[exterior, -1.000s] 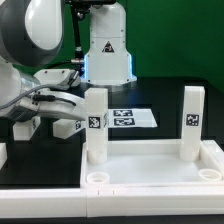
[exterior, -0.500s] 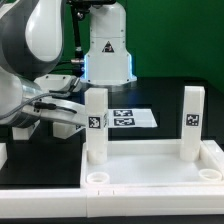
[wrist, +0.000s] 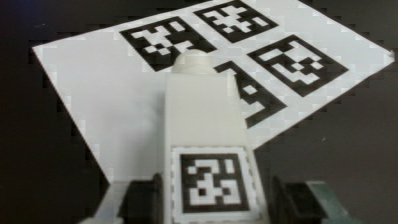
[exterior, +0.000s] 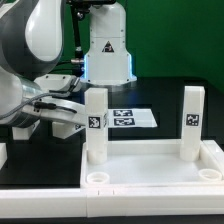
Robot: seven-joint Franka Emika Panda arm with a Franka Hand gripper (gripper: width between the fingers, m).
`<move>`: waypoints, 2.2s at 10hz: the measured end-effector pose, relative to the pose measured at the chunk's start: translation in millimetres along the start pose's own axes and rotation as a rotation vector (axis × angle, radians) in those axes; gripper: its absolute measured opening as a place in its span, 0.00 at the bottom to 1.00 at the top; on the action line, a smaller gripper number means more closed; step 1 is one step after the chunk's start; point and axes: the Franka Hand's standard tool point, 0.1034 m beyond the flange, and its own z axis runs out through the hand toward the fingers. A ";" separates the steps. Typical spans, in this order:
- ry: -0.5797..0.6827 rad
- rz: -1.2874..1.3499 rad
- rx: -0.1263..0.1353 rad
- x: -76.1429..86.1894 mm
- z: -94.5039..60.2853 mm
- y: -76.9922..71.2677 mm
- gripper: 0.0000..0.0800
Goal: Assemble desk
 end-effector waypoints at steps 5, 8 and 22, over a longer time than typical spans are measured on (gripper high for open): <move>0.108 -0.137 -0.001 -49.3 -60.9 -25.3 0.35; 0.327 -0.155 0.000 -49.3 -72.7 -30.1 0.35; 1.251 -0.414 -0.127 -41.2 -195.7 -172.1 0.35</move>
Offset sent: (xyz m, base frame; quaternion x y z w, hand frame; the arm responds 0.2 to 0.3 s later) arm 0.0013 -0.0066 0.0797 -0.0109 -0.0205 -0.0571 0.9981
